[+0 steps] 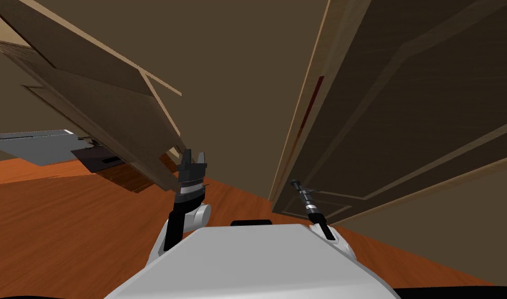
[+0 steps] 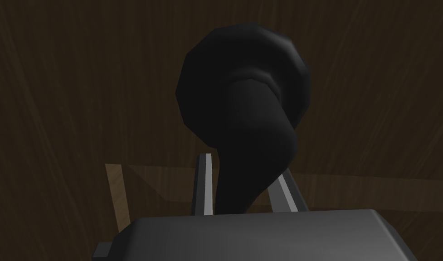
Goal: Pull the door open
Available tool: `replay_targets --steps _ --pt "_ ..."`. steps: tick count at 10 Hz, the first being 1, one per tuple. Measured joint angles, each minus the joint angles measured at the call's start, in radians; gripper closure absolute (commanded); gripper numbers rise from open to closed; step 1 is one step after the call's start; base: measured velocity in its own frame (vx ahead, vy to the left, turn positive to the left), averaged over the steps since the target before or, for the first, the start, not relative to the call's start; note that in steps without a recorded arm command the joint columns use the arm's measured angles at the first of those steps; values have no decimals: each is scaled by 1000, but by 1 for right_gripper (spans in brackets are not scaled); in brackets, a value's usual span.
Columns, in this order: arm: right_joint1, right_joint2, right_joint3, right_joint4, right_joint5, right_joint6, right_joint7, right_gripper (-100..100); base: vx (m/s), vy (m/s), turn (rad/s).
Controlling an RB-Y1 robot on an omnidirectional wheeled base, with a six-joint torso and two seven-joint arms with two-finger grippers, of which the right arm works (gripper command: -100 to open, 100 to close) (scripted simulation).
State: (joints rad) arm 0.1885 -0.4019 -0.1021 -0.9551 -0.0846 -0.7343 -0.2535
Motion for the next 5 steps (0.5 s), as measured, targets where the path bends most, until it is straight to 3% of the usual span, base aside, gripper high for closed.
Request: replay_targets --steps 2,3,5 --pt "12 -17 17 3 5 -24 -22 100 -150 -40 90" --pt "14 -15 20 5 6 -26 -25 100 -164 -31 171" --pt "27 -32 28 11 7 -52 -41 100 -226 -63 149"
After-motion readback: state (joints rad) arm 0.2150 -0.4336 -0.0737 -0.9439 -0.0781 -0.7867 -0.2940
